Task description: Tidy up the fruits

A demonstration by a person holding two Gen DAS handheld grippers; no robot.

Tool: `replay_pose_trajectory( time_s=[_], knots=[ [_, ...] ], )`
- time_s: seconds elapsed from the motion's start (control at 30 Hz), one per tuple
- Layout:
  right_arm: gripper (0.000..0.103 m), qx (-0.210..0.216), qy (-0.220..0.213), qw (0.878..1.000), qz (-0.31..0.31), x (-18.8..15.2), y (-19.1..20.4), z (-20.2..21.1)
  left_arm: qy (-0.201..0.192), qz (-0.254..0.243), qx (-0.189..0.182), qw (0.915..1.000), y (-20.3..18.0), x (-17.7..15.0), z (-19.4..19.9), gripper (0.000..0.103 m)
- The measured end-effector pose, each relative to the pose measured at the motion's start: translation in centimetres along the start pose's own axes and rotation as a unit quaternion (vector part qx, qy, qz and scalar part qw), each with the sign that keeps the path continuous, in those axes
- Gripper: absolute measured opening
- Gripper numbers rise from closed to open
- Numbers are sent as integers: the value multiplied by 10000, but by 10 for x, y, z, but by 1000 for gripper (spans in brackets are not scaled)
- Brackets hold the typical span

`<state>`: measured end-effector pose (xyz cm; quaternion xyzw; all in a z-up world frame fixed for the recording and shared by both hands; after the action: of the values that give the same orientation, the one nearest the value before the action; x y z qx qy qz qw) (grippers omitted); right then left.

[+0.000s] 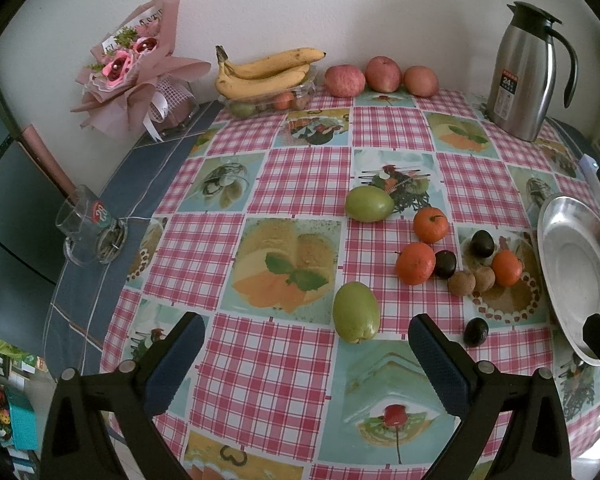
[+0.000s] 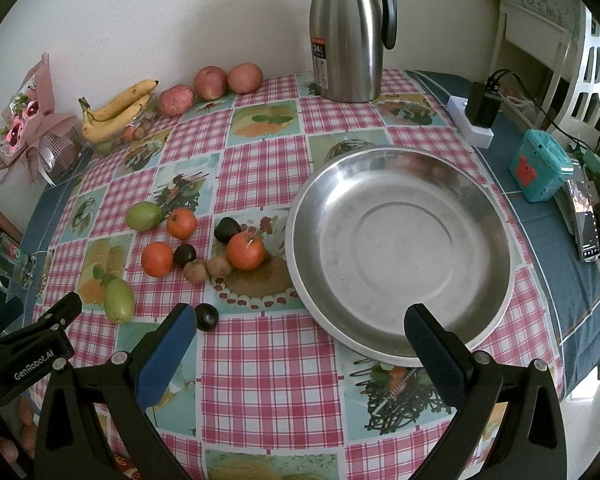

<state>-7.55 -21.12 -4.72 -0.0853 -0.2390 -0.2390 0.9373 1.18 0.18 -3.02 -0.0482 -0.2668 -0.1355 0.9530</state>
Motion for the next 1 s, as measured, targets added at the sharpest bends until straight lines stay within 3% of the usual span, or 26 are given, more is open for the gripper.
replay_pose_trajectory(
  time_s=[0.6,0.77,1.0],
  knots=[
    [103,9,14,10000,5,0,0,-1,107,41,-69,9999,1,2,-3,103],
    [103,136,-20,9998,132,0,8,-1,143,197,-291,9993,3,5,-5,103],
    [103,654,-12,9967,472,3,37,-5,224,586,-736,9953,10,10,-18,103]
  ],
)
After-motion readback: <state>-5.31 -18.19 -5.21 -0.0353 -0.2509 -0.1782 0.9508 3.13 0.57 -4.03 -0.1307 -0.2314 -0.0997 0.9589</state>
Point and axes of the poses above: each gripper's, at about its wrist camera, not at the fingertips, and z roughly against the way its jaws point, y to its left, x to its top, the point moved 2 cm from there along -z, roughly the way its jaws point, and after that the axes turned 12 degrees about -x, right-handed, at the moved point
